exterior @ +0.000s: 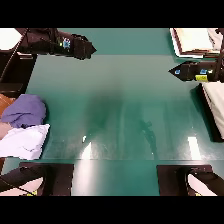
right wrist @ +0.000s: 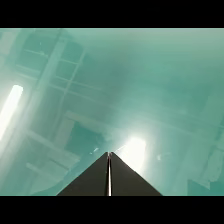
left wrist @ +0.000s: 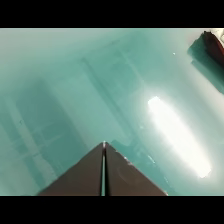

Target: Fold the shirts.

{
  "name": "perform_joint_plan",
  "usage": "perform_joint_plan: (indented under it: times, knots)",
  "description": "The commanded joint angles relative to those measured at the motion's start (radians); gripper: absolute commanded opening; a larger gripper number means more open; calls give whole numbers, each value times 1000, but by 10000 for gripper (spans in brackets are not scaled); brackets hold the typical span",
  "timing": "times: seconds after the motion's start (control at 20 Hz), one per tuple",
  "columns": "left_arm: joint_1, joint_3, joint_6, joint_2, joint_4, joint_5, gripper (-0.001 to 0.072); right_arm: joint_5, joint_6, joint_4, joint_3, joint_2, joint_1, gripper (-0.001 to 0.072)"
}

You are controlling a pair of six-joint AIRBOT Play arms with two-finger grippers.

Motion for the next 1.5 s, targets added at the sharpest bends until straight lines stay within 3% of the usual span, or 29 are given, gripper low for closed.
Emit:
perform_joint_plan:
  times: [0.0, 0.7, 0.85, 1.05, 1.15, 1.2, 1.25, 1.3, 1.45]
  knots:
    - [1, 1, 0, 0, 0, 0, 29, -1, 0, 1, 1, 1, 1, 20]
    - [5, 4, 0, 2, 16, 51, 29, 9, 0, 2, 0, 1, 4, 21]
    - [106, 20, -39, 58, 171, -119, 28, 14, 0, 2, 0, 1, 4, 20]
    - [346, -18, -68, 166, 485, -369, 29, 55, 0, 0, 0, 1, 3, 20]
    - [471, -84, -58, 173, 514, -446, 32, 51, 0, 0, 0, 1, 3, 20]
    - [530, -138, -57, 173, 514, -448, 258, 49, 0, 0, 0, 1, 3, 20]
    - [574, -198, -60, 172, 514, -431, 590, 49, 0, 0, 0, 0, 3, 21]
    - [611, -265, -60, 172, 514, -395, 680, 48, 0, 0, 0, 0, 3, 20]
    - [691, -488, -60, 172, 520, -238, 665, 41, 0, 0, 0, 0, 3, 20]
